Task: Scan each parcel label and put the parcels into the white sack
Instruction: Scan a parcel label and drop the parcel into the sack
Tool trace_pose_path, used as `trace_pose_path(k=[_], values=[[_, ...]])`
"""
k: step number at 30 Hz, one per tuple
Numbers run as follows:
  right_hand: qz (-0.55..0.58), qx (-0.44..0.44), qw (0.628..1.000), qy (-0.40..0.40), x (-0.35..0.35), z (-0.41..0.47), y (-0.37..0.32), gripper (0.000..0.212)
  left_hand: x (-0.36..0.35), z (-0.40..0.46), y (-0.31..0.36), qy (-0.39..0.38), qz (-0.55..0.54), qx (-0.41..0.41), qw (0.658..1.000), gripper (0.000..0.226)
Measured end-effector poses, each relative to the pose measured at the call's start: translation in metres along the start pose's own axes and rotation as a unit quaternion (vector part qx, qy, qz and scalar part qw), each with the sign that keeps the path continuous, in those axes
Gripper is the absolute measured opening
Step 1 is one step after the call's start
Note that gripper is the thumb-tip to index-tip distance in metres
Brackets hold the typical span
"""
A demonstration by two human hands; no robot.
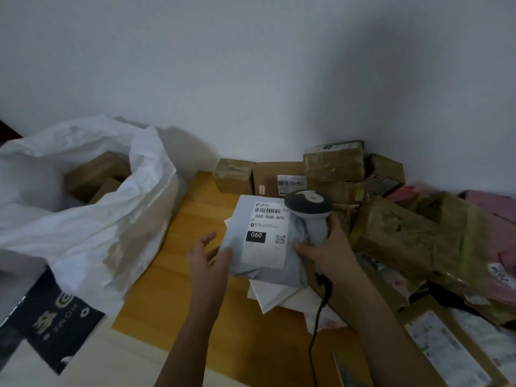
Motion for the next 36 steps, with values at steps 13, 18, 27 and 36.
trace_pose_path(k=[13,18,27,36], values=[[-0.036,0.023,0.999,0.008,0.002,0.002,-0.023,0.047,-0.001,0.024,0.0,-0.054,0.133,0.01,0.99,0.023],[0.024,-0.009,1.0,-0.003,-0.001,-0.003,-0.027,0.032,0.012,0.029,-0.002,0.003,0.0,0.04,0.999,0.015],[0.129,-0.037,0.977,-0.167,-0.03,-0.032,-0.066,0.049,0.005,0.045,-0.029,-0.026,-0.062,0.074,0.995,0.03],[0.111,-0.029,0.985,-0.13,-0.024,-0.05,-0.105,0.032,0.006,0.068,-0.039,-0.008,-0.092,0.114,0.989,0.039]])
Point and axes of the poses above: each hand's wrist, its own z-axis towards the middle knuckle, its own x-axis out of the back of the hand, y = z × x, the point moved 8 cm from there along z, towards the middle knuckle, and after that the axes turned 1 degree about y, right-handed, at the moved point
